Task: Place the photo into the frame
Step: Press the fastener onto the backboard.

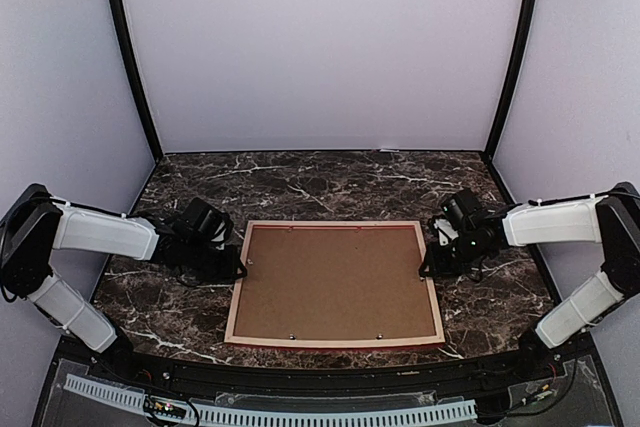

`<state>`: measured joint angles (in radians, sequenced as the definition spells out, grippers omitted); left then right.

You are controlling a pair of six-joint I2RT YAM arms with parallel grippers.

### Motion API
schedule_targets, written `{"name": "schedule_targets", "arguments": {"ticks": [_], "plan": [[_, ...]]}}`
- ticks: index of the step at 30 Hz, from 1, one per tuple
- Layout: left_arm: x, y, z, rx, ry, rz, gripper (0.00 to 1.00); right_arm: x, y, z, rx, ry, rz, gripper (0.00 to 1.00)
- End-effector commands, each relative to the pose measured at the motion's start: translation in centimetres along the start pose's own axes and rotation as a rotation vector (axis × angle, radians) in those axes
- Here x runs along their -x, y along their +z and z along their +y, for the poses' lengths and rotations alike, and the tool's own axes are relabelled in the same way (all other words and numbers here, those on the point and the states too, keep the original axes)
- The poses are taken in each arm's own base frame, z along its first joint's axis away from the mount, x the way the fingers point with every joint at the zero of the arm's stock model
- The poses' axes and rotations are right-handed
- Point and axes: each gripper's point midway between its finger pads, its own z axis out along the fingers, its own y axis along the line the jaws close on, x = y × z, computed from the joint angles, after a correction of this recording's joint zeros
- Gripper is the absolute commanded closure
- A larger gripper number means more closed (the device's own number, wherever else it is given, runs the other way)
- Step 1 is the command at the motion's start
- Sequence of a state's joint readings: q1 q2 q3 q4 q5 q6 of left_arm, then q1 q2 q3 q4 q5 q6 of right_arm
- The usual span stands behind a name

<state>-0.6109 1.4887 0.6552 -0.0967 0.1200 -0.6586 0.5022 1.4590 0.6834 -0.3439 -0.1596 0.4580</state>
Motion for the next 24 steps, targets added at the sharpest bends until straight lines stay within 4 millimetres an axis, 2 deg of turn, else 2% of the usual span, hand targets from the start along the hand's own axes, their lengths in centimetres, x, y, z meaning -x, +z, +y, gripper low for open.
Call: {"name": "schedule_targets", "arguments": {"ticks": [1,4,7,15,24], "plan": [[-1.6,0.2,0.1,0.0,0.018,0.062,0.8,0.5,-0.3,1.3,0.061,-0.03,0.002,0.65],[-1.6,0.1,0.2,-0.002,0.016,0.059,0.8,1.4,-0.7,1.7,0.065,-0.026,-0.024,0.57],[-1.7,0.1,0.3,-0.001,0.012,0.059,0.8,1.7,-0.7,1.7,0.061,-0.025,-0.029,0.55],[-1.6,-0.1,0.1,-0.006,0.015,0.053,0.8,0.5,-0.1,0.9,0.035,-0.029,0.007,0.64],[-1.3,-0.1,0.0,-0.006,0.018,0.049,0.8,-1.0,0.1,0.1,0.014,-0.054,0.053,0.65]]}}
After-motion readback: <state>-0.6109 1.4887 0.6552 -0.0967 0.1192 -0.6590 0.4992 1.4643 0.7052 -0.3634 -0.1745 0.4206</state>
